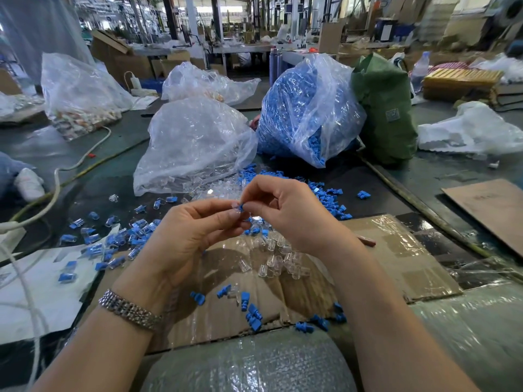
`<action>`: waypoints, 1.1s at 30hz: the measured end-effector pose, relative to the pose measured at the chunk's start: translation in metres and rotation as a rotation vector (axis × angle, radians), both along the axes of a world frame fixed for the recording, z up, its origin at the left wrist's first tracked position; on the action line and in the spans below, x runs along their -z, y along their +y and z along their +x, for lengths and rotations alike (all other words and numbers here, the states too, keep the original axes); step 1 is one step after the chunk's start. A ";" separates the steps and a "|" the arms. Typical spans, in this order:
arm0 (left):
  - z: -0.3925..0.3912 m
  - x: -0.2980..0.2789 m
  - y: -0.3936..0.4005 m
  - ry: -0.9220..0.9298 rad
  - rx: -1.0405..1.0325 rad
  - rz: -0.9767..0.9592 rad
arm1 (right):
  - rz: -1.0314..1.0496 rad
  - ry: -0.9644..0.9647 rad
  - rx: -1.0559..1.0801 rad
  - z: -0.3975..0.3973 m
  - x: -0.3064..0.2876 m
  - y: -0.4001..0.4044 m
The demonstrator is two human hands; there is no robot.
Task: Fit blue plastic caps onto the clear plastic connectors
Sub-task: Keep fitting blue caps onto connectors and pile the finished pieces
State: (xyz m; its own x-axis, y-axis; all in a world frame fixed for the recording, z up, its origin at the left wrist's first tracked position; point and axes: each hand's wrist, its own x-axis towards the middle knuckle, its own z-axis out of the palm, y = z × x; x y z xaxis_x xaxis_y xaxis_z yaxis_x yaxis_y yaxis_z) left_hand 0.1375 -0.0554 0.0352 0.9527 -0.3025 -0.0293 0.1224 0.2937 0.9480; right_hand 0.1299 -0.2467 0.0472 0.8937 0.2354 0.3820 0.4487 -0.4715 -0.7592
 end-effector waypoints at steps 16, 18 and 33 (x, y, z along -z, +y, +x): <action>0.006 0.005 0.005 -0.089 -0.009 -0.017 | -0.705 0.498 0.601 -0.006 -0.006 -0.043; 0.007 0.004 0.005 -0.097 -0.006 -0.014 | -0.749 0.606 0.570 -0.007 -0.006 -0.042; 0.007 0.001 0.008 -0.055 -0.051 -0.054 | -0.699 0.535 0.522 -0.002 -0.001 -0.042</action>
